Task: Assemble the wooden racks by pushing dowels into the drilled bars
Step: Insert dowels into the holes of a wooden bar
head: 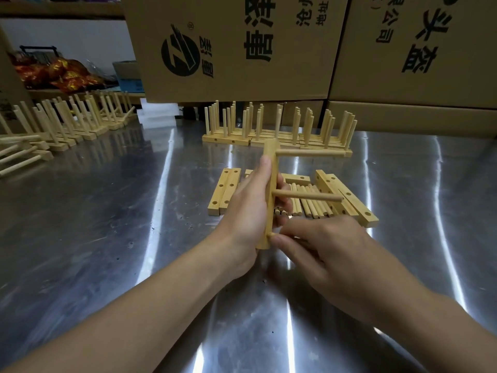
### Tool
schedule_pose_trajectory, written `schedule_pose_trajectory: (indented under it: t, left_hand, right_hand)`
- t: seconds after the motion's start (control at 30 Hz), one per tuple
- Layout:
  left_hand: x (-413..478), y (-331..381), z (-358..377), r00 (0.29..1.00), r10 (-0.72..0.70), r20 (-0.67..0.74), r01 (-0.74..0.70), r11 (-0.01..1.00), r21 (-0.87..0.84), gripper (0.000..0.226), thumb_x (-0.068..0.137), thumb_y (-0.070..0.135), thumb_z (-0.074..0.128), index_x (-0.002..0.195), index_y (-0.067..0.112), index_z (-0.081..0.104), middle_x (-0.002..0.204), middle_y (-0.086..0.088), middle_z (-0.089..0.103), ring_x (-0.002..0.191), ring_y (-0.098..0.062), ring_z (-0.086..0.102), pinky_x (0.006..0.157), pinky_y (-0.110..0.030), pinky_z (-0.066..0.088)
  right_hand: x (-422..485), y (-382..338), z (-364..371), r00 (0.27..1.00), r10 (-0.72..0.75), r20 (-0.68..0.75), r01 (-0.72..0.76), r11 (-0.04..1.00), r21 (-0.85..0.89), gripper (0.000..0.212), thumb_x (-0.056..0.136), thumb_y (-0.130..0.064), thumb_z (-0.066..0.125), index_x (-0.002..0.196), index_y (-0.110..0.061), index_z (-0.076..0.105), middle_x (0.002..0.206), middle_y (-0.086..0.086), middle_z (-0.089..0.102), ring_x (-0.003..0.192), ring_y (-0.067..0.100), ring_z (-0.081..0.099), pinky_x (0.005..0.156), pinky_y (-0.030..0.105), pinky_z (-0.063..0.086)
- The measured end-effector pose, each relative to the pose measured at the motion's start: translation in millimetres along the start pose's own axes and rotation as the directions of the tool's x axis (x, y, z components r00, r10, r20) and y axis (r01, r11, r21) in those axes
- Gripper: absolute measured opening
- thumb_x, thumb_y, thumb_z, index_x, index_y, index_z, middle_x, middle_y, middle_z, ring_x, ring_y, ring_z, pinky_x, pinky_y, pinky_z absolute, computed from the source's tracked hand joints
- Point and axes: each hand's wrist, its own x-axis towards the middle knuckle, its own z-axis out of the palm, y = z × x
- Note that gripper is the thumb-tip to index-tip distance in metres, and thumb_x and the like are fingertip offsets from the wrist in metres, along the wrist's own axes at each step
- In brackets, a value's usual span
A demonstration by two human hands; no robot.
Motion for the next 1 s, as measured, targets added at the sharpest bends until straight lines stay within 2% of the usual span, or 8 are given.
schedule_pose_trajectory:
  t: [0.13,0.23,0.33,0.5,0.6,0.73,0.87,1.0]
  left_hand:
    - [-4,-8,4,0.992,0.122,0.035,-0.125,0.988,0.094,0.048,0.109,0.061,0.039,0.09,0.022,0.061,0.085,0.0,0.061,0.078,-0.016,0.059,0.074,-0.034,0.048]
    - [-5,-11,4,0.98,0.196,0.034,-0.199,0.973,0.12,0.045,0.101,0.064,0.042,0.086,0.029,0.064,0.087,0.002,0.061,0.078,-0.012,0.058,0.076,-0.035,0.05]
    - [-4,-13,5,0.97,0.241,0.035,-0.243,0.961,0.13,0.044,0.1,0.065,0.041,0.086,0.031,0.065,0.088,0.002,0.061,0.079,-0.012,0.059,0.076,-0.036,0.051]
    - [0,-17,2,0.965,0.261,-0.038,-0.256,0.962,0.096,0.046,0.103,0.064,0.041,0.086,0.029,0.064,0.089,-0.001,0.059,0.078,-0.015,0.06,0.072,-0.026,0.055]
    - [3,-17,0,0.962,0.251,-0.111,-0.241,0.965,0.098,0.049,0.11,0.059,0.036,0.092,0.022,0.063,0.086,0.001,0.059,0.074,-0.013,0.06,0.069,-0.027,0.054]
    - [3,-17,-2,0.96,0.221,-0.174,-0.211,0.975,0.074,0.052,0.11,0.059,0.035,0.096,0.018,0.064,0.084,0.003,0.061,0.074,-0.011,0.061,0.072,-0.034,0.052]
    - [2,-18,0,0.953,0.228,-0.197,-0.209,0.971,0.113,0.051,0.11,0.058,0.034,0.093,0.018,0.062,0.081,0.003,0.06,0.073,-0.01,0.061,0.072,-0.034,0.049]
    - [3,-20,-1,0.945,0.226,-0.238,-0.206,0.973,0.107,0.048,0.112,0.054,0.035,0.092,0.021,0.064,0.083,0.003,0.06,0.075,-0.012,0.059,0.075,-0.039,0.048]
  right_hand:
    - [0,-3,4,0.997,0.072,0.027,-0.075,0.982,0.173,0.036,0.108,-0.041,0.053,0.076,-0.03,0.065,0.062,-0.014,0.058,0.063,0.008,0.058,0.057,0.021,0.039]
    - [2,-4,4,0.943,0.283,0.174,-0.332,0.811,0.482,0.043,0.105,-0.039,0.059,0.076,-0.01,0.074,0.046,-0.01,0.045,0.041,0.007,0.038,0.044,0.015,0.028]
    - [2,-1,4,0.901,0.356,0.246,-0.432,0.704,0.563,0.049,0.103,-0.04,0.062,0.083,0.003,0.073,0.044,-0.01,0.034,0.038,0.006,0.025,0.041,0.014,0.021]
    - [5,2,1,0.891,0.398,0.219,-0.444,0.657,0.61,0.031,0.091,-0.045,0.079,0.087,-0.015,0.076,0.047,-0.012,0.048,0.043,0.002,0.041,0.048,0.016,0.03]
    - [5,6,-8,0.917,0.378,0.129,-0.384,0.749,0.54,0.036,0.08,-0.064,0.077,0.088,-0.029,0.074,0.055,-0.011,0.057,0.05,0.003,0.048,0.053,0.019,0.035]
    - [5,5,-10,0.954,0.3,0.024,-0.282,0.863,0.419,0.024,0.095,-0.049,0.071,0.073,-0.038,0.069,0.062,-0.006,0.066,0.053,0.003,0.052,0.052,0.017,0.039]
    - [5,4,-6,0.946,0.324,0.023,-0.304,0.858,0.414,0.028,0.095,-0.047,0.072,0.071,-0.032,0.07,0.059,0.001,0.062,0.052,0.004,0.046,0.054,0.026,0.036]
    - [4,4,-4,0.934,0.356,0.035,-0.334,0.832,0.442,0.027,0.094,-0.046,0.074,0.074,-0.029,0.072,0.053,-0.008,0.053,0.052,0.005,0.044,0.057,0.026,0.034]
